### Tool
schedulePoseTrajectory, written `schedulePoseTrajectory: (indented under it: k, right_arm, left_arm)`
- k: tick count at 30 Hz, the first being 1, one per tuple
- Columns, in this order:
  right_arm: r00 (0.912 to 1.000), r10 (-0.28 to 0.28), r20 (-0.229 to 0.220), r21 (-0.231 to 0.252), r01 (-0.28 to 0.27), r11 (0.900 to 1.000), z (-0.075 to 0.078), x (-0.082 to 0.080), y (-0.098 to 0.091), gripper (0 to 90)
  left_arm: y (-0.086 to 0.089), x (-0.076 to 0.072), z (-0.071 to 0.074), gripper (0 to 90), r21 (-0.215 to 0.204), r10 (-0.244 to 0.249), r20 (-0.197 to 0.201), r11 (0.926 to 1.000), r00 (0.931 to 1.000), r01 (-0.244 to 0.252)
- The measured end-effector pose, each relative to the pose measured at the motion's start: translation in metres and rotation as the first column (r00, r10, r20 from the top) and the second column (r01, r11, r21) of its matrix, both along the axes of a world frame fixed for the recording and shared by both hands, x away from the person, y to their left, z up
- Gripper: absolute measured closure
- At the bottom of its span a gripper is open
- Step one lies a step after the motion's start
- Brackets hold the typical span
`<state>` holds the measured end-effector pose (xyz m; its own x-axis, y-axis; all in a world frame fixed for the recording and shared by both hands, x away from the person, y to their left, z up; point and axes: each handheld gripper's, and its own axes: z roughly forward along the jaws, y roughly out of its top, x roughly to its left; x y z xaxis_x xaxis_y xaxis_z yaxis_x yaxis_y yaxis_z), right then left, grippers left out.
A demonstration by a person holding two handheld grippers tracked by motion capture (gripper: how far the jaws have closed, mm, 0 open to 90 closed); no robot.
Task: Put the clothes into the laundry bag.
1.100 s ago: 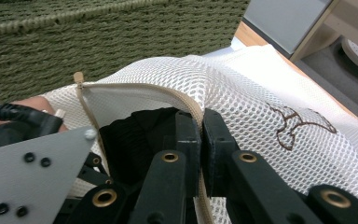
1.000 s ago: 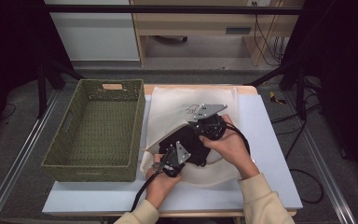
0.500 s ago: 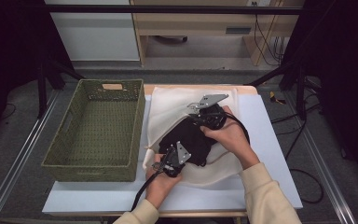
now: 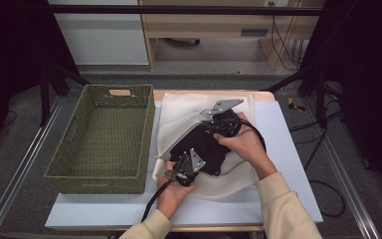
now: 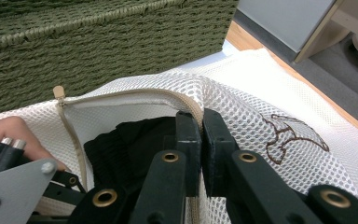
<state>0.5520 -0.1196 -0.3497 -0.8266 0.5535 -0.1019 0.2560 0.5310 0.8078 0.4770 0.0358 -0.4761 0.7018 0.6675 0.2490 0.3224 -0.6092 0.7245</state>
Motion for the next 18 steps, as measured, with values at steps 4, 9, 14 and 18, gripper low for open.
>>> schedulePoseTrajectory:
  k: [4,9,14,18]
  right_arm:
    - [1.0000,0.001,0.001,0.000,-0.001,1.0000,0.0005,0.0000,-0.0004,87.0]
    - [1.0000,0.001,0.000,-0.001,-0.001,1.0000,0.0007,-0.0005,0.0002,87.0]
    - [1.0000,-0.005,-0.002,-0.002,0.005,1.0000,0.0021,0.0005,0.0000,87.0]
    - [0.9999,-0.013,-0.002,-0.001,0.013,0.9999,0.0047,0.0031,-0.0008,87.0]
  left_arm:
    - [-0.0023,0.0029,-0.0007,89.9,-0.010,0.009,0.003,0.9999,1.0000,-0.009]
    - [-0.0034,0.0059,-0.0007,89.9,-0.005,0.013,0.007,0.9999,0.9999,-0.013]
    - [-0.0052,0.0075,-0.0008,89.9,-0.005,0.019,0.010,0.9998,0.9998,-0.019]
    - [-0.0060,0.0085,-0.0003,89.9,0.003,0.018,0.008,0.9998,0.9998,-0.018]
